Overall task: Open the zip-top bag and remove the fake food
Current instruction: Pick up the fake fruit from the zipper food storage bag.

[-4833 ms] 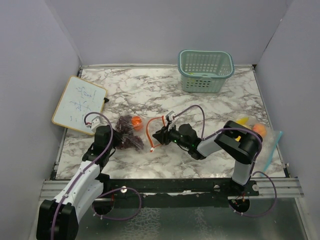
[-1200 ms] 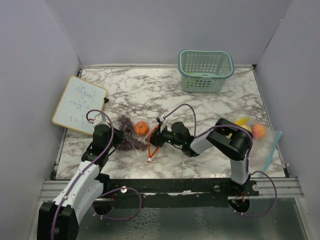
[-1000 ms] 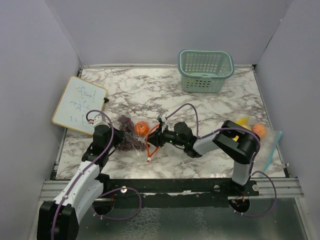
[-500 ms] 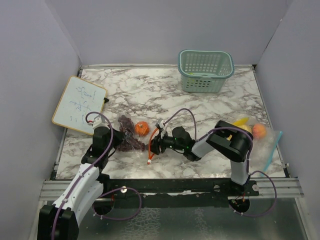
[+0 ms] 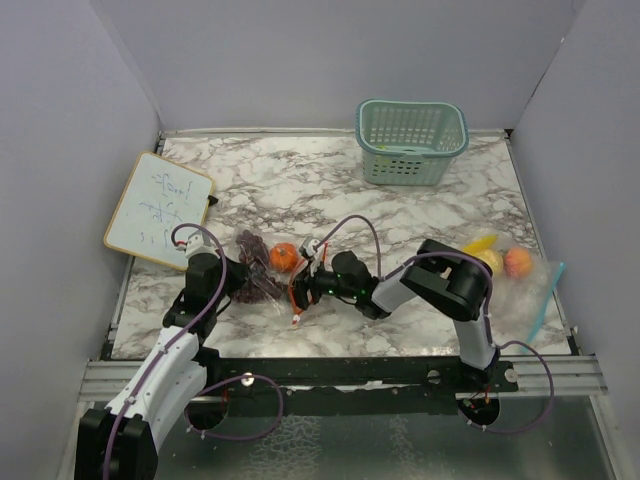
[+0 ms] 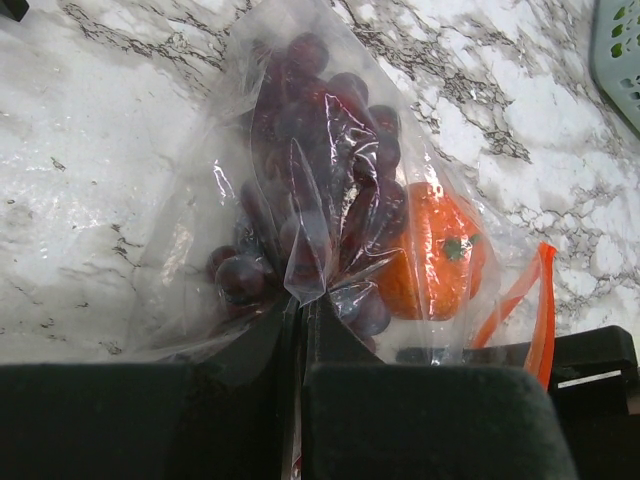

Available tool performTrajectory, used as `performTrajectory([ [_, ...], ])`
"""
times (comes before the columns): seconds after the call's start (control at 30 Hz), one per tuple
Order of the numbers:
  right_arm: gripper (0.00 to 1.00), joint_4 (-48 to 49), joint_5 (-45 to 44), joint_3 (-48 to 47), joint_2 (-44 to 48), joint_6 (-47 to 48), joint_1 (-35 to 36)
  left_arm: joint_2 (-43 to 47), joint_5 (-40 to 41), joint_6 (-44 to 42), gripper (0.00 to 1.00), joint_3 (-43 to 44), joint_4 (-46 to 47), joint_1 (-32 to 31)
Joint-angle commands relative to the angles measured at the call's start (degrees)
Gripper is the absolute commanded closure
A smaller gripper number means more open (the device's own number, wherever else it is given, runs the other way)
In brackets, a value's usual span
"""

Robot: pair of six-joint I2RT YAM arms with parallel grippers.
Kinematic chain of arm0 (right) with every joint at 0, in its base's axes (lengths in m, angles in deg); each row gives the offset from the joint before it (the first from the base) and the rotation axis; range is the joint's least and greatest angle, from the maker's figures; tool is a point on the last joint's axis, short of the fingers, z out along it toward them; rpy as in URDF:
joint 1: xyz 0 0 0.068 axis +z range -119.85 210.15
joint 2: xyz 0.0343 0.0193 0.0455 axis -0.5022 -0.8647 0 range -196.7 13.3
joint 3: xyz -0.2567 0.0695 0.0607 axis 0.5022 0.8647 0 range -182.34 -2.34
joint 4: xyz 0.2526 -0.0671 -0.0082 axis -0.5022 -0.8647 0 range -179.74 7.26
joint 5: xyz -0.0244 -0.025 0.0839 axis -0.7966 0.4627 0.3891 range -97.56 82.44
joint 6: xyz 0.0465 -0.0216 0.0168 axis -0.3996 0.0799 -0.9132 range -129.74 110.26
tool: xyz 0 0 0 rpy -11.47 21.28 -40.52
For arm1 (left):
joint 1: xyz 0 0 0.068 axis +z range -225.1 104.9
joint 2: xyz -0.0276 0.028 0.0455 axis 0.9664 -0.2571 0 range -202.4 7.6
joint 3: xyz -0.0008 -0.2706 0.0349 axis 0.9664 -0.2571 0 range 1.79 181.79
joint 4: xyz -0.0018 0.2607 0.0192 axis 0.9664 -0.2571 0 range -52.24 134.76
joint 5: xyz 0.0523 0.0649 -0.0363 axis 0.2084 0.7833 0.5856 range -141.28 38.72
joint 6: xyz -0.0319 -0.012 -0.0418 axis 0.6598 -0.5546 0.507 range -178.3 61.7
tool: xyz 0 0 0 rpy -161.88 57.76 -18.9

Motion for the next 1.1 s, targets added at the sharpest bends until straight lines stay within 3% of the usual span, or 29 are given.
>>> performTrajectory([
  [0.0, 0.53, -5.52, -5.7, -1.03, -1.25, 2.76, 2.82, -0.2, -0.73, -0.48, 1.0, -0.29, 0.07, 0.11],
  [0.13, 0.71, -5.09, -8.76, 1.84, 0.07, 2.78, 3.35, -0.7, -0.46, -0.36, 1.0, -0.41, 0.57, 0.09],
  [0.33, 0.84, -7.66, -14.53, 6.18, 7.32, 2.33, 3.31, -1.49, 0.7, 0.04, 1.0, -0.16, 0.12, 0.07],
  [0.8, 0.92, -15.24, -23.79, 15.44, 24.19, -0.74, 0.93, 0.06, 2.47, 0.75, 1.0, -0.65, -0.94, 0.06],
  [1.07, 0.93, -21.44, -21.31, 21.23, 39.51, -1.31, -8.75, -0.58, 2.26, 0.93, 1.0, -0.72, -0.06, 0.06],
])
